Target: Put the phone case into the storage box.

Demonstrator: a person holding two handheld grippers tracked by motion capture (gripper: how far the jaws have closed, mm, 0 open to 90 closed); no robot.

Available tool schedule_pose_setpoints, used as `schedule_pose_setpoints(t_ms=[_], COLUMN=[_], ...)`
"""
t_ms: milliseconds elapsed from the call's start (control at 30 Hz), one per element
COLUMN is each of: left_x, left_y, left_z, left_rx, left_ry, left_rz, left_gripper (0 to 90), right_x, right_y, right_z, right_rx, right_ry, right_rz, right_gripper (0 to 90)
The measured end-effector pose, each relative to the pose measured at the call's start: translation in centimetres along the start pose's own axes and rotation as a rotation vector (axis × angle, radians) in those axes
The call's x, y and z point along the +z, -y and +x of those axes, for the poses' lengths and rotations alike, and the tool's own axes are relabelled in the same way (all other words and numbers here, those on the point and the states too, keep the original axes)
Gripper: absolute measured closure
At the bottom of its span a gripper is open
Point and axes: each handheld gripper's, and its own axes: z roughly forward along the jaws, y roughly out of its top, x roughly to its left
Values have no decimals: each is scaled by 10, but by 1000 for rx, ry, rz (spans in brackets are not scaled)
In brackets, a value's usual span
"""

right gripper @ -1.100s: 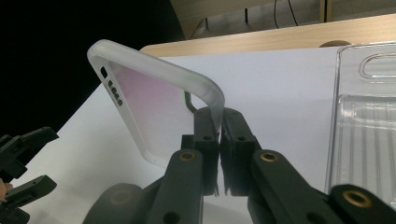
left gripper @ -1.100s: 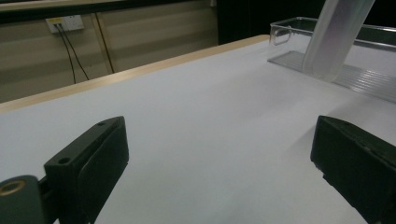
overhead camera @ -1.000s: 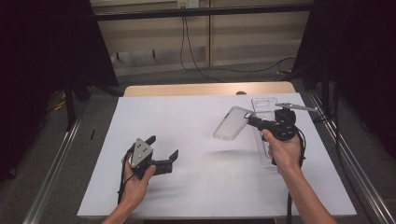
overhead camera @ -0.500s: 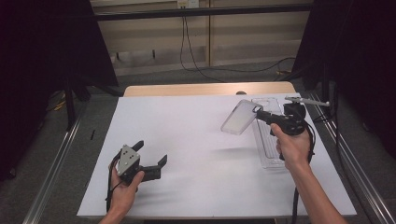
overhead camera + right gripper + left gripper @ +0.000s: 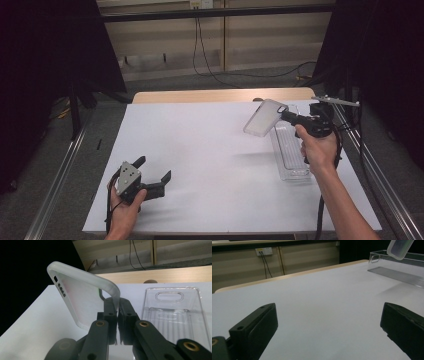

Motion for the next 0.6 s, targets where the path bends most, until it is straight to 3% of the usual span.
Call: schedule_pose_setpoints(t_ms=[67,167,333,400,600], left_x=[1,-2,-3,-2,5], left_y=[-1,-3,-3,-2,0], left_z=[0,0,1,2,5], left_rx=[-7,-53,-38,-18,-16], left_ry=[0,-6,-27,-70,-53], left_rz=[-5,-25,-27,-34,-14], left_gripper=[14,15,16,17,14], right_x=[-2,-4,-6,-8,-9], right_y=[-2,-6,-10,-11,-14], right_z=[-2,-6,-13,-16,-25], right_rx=[1,3,2,6,18], right_ry=[3,6,25,34,59], right_rz=[-7,-20,-24,-31,-40], right_gripper=[857,857,857,856,857])
